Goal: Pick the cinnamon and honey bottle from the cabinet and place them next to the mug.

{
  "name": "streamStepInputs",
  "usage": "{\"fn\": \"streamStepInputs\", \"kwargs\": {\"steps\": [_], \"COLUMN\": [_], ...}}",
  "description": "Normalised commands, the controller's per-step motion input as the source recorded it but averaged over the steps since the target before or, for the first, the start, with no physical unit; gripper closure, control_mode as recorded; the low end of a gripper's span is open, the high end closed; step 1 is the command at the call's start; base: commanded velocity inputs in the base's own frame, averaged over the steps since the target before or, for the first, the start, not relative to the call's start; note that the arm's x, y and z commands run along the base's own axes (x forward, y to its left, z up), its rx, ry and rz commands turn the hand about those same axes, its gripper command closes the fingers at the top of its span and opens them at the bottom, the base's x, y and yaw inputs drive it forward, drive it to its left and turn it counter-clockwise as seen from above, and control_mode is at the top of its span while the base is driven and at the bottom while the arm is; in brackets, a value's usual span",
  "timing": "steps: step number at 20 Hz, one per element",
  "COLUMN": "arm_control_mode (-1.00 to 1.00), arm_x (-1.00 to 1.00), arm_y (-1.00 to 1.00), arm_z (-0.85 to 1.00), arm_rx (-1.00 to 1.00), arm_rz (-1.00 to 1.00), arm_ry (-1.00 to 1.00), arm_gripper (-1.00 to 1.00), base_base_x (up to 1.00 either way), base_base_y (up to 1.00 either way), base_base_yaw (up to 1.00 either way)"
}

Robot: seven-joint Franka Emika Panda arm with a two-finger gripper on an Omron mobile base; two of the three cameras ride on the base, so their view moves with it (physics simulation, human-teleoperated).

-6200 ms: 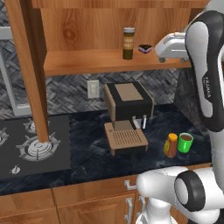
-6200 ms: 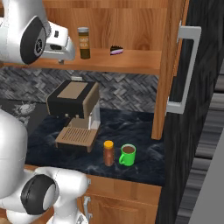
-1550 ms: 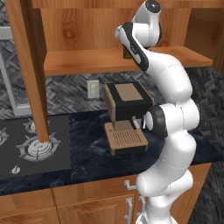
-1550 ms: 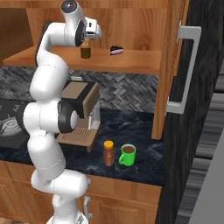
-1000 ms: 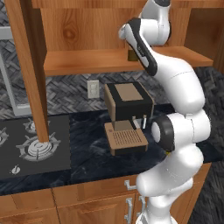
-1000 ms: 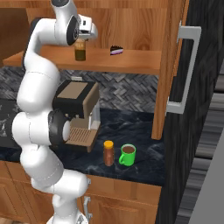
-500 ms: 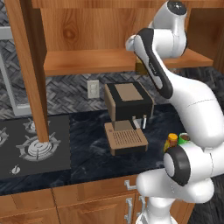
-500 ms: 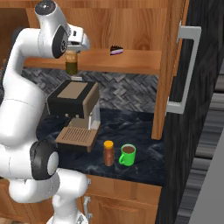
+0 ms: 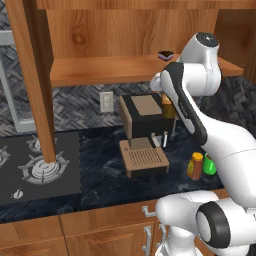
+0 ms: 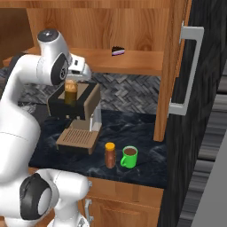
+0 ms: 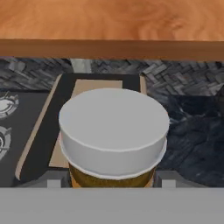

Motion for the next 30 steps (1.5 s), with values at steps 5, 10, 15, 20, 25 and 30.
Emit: {"fn": "streamStepInputs", "kwargs": {"steps": [5,10,15,20,25,30], "arm_control_mode": [-1.0,-1.0,-1.0,-1.0,-1.0,-1.0], "arm_x": [-0.25,-0.05,-0.03,-0.15,-0.2,-0.22], "arm_y": [-0.3,-0.35,-0.49,-0.87,-1.0,-0.84], "arm_z": [-0.66,-0.38,-0.34,-0.32,-0.29,-0.12], "arm_rx": [0.0,0.0,0.0,0.0,0.0,0.0], "arm_rz": [0.0,0.0,0.0,0.0,0.0,0.08], "arm_ry": [0.2,0.12,0.1,0.03,0.0,-0.09], "arm_gripper": [1.0,1.0,1.0,1.0,1.0,1.0], "base_base_x": [0.0,0.0,0.0,0.0,0.0,0.0], "base_base_y": [0.0,0.0,0.0,0.0,0.0,0.0], "base_base_yaw": [0.0,0.0,0.0,0.0,0.0,0.0]}}
